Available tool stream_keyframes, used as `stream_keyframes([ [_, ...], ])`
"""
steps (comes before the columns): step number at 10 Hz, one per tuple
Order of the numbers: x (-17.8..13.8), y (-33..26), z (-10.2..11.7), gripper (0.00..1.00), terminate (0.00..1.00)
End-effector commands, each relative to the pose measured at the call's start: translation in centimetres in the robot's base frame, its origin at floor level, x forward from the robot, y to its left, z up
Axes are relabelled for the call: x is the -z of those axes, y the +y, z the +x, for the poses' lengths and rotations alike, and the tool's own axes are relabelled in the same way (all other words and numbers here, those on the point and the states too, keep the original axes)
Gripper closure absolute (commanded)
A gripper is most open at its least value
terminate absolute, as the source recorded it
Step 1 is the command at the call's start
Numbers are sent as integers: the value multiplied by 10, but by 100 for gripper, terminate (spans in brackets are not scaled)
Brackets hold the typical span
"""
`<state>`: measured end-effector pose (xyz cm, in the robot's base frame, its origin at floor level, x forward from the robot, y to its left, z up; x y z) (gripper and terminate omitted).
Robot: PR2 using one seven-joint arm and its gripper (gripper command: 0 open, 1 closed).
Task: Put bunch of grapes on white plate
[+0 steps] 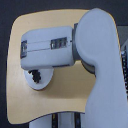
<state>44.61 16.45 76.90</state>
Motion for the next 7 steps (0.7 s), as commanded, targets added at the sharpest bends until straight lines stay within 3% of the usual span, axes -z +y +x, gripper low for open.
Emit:
stream_keyframes([
  [1,16,-6,-2,100,0],
  [7,13,-20,17,100,0],
])
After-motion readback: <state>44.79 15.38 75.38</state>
